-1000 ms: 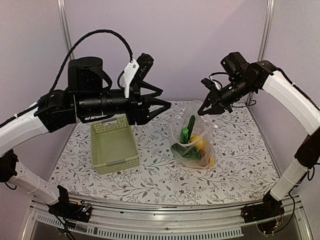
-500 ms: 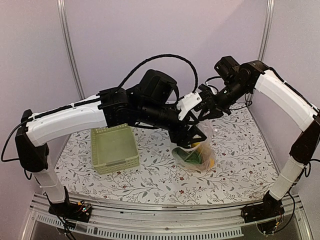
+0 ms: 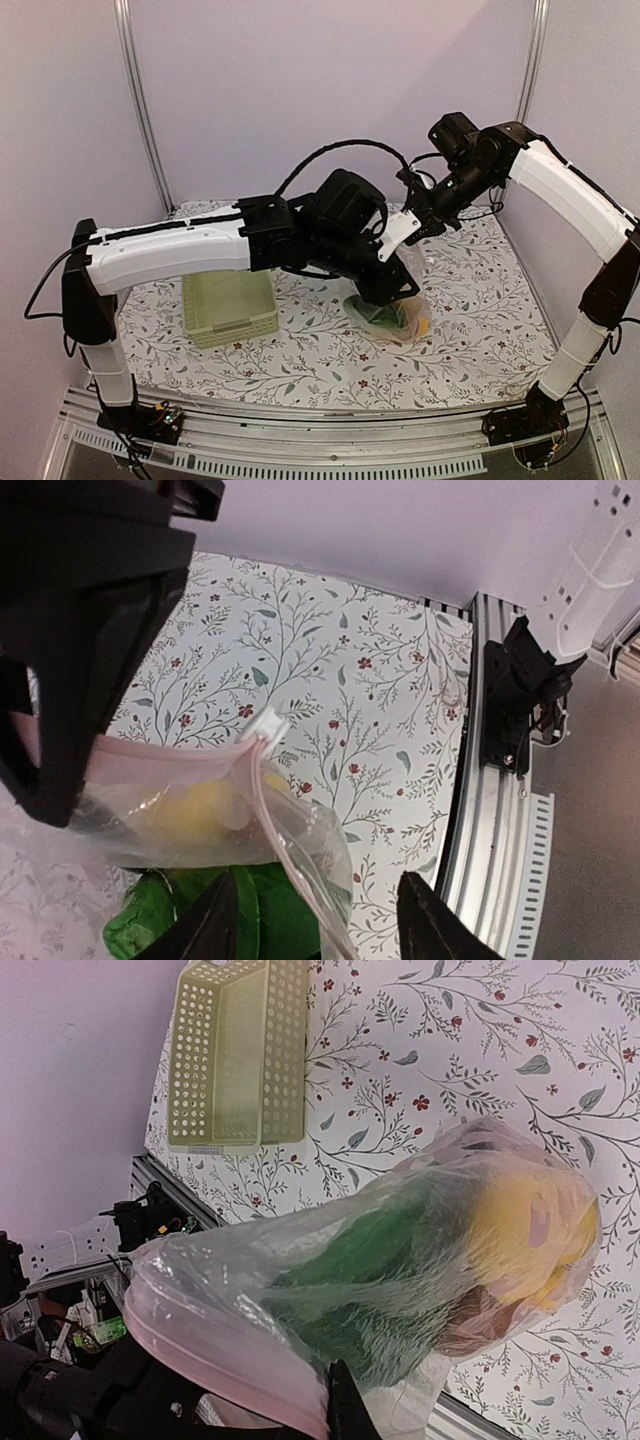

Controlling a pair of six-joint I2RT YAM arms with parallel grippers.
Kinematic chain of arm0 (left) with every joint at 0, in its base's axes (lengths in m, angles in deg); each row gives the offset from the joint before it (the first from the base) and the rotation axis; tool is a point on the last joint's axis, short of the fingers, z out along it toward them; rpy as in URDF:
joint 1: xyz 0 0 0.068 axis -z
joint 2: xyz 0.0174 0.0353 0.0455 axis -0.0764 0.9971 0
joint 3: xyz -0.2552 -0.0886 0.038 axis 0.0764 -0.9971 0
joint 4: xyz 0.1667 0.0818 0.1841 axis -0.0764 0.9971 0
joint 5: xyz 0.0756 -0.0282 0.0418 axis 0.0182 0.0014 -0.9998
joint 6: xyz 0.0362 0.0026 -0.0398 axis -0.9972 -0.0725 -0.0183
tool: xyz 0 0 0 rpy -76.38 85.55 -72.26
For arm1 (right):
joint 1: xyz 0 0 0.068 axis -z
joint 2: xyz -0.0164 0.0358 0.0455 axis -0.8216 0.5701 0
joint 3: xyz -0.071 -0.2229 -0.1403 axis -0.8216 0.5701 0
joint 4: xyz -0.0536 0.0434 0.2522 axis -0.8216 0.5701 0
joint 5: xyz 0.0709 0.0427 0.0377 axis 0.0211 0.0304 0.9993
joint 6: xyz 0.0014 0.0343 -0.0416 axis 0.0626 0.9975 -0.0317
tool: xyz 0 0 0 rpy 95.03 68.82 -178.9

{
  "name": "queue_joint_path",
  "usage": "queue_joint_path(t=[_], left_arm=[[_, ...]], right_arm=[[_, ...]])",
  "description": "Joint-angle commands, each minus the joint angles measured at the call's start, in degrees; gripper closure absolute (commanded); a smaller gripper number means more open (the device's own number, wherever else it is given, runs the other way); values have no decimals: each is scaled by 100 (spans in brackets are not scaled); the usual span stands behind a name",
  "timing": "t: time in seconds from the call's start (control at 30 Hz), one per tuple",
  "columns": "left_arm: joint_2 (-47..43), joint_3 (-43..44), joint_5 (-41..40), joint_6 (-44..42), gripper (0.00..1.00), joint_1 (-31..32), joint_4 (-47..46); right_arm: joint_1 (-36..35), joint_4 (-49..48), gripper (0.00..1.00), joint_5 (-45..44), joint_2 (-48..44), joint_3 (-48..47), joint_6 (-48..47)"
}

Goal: Place the food in the zip-top bag and seal the zipper
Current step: Pass from the right arm to the left, then pass from the left arm to the right

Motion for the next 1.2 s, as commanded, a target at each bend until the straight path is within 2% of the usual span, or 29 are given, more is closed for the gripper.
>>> queue_joint_path(t=[0.0,0.1,0.23,0.3,0.4,0.57,0.63,0.8,0.97,1.17], left_arm=[[360,348,-51,40,50,57,-23],[563,609,-353,109,60,60,-2],[607,729,-894,106,82,45,50],[502,682,-973,65,90,3,34],[192,443,-1066,10,99,-70,-154],[-630,-128,-1150,130,100,-273,-606],[-882,-237,-1116,258,100,-368,-680],[-1306,-598,-1065,473,100,-509,-919],[-1412,-1113,-902,605,100,-623,-1288],[-1499,-1458,-589,603,100,-679,-1421]], right_arm=[[43,-91,98,129,-103,46,32],[45,-80,97,159,-103,44,38],[58,-57,95,241,-146,37,24],[121,-68,91,352,-200,33,19],[351,-143,76,623,-359,-16,-40],[901,-738,52,843,-968,-14,-142],[932,-1101,47,877,-1249,246,-210],[932,-2535,46,1622,-2080,1476,-234],[900,-3112,48,1551,-2508,2240,-522],[753,-3754,57,1433,-2483,2633,-955]])
